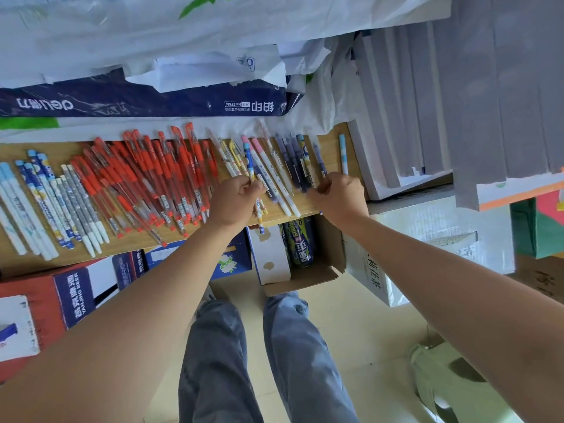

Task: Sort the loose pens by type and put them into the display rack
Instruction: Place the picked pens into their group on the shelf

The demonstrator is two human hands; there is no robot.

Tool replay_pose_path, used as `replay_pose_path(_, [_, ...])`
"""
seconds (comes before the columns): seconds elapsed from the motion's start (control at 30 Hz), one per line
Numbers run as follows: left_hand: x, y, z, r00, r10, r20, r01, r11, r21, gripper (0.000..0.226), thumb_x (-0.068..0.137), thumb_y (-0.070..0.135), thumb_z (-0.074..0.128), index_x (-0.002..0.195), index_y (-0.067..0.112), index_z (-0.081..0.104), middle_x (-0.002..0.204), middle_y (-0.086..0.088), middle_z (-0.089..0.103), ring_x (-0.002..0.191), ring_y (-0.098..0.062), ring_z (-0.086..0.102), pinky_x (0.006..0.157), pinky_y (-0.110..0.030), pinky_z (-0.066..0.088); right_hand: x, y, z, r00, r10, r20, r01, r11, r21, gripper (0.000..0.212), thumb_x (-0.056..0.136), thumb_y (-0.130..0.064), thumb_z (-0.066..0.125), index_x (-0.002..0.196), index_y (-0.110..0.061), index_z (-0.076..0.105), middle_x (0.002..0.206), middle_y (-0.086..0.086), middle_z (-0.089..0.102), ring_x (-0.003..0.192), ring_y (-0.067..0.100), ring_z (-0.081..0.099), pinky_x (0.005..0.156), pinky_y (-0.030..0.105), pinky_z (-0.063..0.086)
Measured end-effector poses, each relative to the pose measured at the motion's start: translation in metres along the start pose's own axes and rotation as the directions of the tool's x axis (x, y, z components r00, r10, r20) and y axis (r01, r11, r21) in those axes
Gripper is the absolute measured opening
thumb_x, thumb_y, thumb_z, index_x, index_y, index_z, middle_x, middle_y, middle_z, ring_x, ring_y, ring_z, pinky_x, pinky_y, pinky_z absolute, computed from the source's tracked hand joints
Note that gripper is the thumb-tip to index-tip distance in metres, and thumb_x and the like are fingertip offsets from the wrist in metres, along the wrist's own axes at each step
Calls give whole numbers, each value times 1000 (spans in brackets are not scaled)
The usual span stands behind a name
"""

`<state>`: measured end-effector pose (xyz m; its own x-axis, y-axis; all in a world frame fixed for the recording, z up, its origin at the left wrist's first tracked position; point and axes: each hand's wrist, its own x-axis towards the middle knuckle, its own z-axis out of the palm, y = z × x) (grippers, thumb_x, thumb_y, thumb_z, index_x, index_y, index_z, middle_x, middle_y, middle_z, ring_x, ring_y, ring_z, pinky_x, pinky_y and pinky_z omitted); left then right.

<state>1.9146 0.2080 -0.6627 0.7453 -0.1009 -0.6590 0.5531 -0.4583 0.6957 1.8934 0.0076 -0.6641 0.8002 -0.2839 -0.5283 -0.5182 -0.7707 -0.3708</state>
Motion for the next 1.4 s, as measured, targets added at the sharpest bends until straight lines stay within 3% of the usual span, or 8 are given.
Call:
replay_pose_path(0.13, [-7,9,3,998,-34,56,41,990,-136,21,97,19,54,98,1,66,94,-16,63,59,-15,56,64,-31,60,-10,-6,-1,988,-130,86,117,982,147,12,77,-19,66,70,-12,59,60,-2,54,56,9,47,58,22,41])
replay_pose_path(0.3, [-16,18,3,985,-103,136,142,937,-319,19,94,14,58,101,-3,64,80,-8,58,60,-17,60,61,-27,60,-20,-29,4,871,-349,345,256,923,288,10,76,-15,66,71,-15,57,62,-7,52,57,6,46,60,19,41])
replay_pose_path(0.57, [-33,7,-32,992,-107,70,127,889,-439,12,92,14,60,90,3,66,82,-9,65,56,-8,66,55,-19,54,-31,-69,7,777,-309,549,121,928,352,26,91,-36,61,103,-13,61,84,-5,70,53,4,60,50,18,45])
replay_pose_path(0.7, [-53,-3,-55,994,-111,-25,92,913,-397,25,93,17,61,92,-8,63,57,-9,52,38,-9,45,43,-19,40,-38,-91,18,711,-355,607,160,922,352,30,94,-33,59,100,-5,68,55,-14,60,48,6,48,53,20,40])
replay_pose_path(0.87, [-81,-16,-96,951,-226,-212,93,859,-503,30,94,29,58,77,7,45,54,-8,38,28,-4,33,34,-14,29,-57,-135,28,570,-437,696,336,897,288,28,93,-34,60,94,-8,70,84,-5,67,74,8,62,66,18,46])
replay_pose_path(1.0, [-103,-31,-129,864,-306,-401,41,834,-550,34,98,25,51,67,12,43,44,1,41,26,-2,35,34,-17,28,-75,-171,41,480,-467,743,439,861,258,30,95,-35,56,101,-10,71,95,0,74,95,15,66,90,32,46])
replay_pose_path(1.2, [-126,-57,-168,866,-315,-388,-7,768,-641,33,99,23,51,70,12,41,43,-2,40,26,-3,34,32,-16,26,-102,-220,61,452,-453,768,358,881,309,21,98,-22,51,106,-10,67,84,2,73,68,10,68,77,19,49])
replay_pose_path(1.4, [-130,-89,-215,905,-290,-312,38,784,-620,26,96,26,54,78,10,45,50,-7,43,29,-8,37,38,-19,28,-124,-261,86,477,-382,792,371,904,212,21,95,-29,57,105,-16,70,98,-7,70,83,-2,62,67,11,46])
